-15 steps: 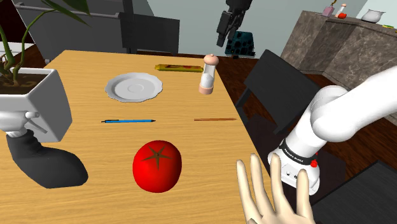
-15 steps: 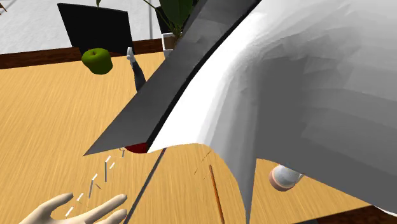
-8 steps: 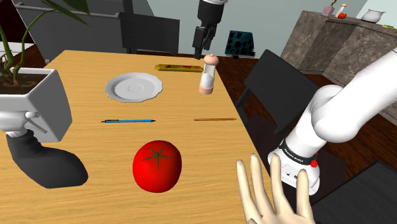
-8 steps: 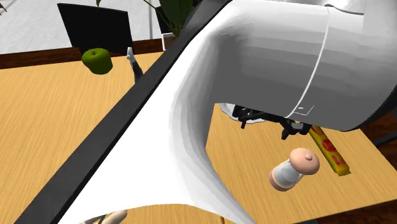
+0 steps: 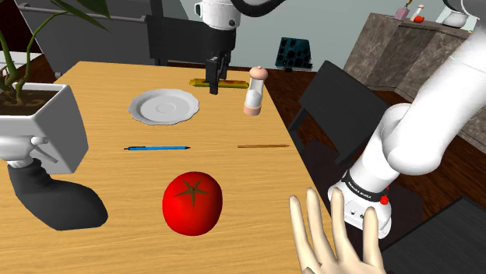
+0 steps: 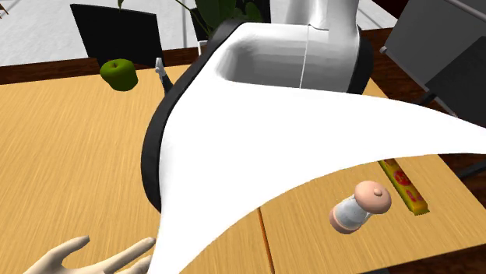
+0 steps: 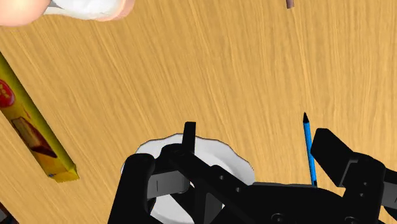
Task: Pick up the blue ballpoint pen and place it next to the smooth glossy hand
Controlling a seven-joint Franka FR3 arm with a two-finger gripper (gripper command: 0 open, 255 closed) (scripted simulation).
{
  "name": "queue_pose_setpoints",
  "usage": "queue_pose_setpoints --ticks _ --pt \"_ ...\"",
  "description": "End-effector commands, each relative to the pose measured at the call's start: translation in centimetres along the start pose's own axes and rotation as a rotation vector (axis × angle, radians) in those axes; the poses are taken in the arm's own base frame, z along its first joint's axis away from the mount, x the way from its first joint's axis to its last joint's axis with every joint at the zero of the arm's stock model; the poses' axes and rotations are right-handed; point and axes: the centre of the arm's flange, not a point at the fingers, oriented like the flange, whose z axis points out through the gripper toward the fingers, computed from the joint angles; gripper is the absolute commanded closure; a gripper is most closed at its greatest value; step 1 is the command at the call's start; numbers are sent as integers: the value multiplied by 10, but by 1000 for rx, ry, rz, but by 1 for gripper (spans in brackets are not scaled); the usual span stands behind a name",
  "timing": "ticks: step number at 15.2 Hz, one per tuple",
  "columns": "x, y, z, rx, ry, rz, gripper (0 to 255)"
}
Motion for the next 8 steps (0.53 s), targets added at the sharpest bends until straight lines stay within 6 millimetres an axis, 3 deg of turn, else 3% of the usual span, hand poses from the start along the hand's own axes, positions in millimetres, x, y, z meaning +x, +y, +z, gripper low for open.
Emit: queue_pose_setpoints --ticks 1,8 --pt "21 -15 14 2 -12 -47 0" --pt "76 -76 63 4 -53 -208 0"
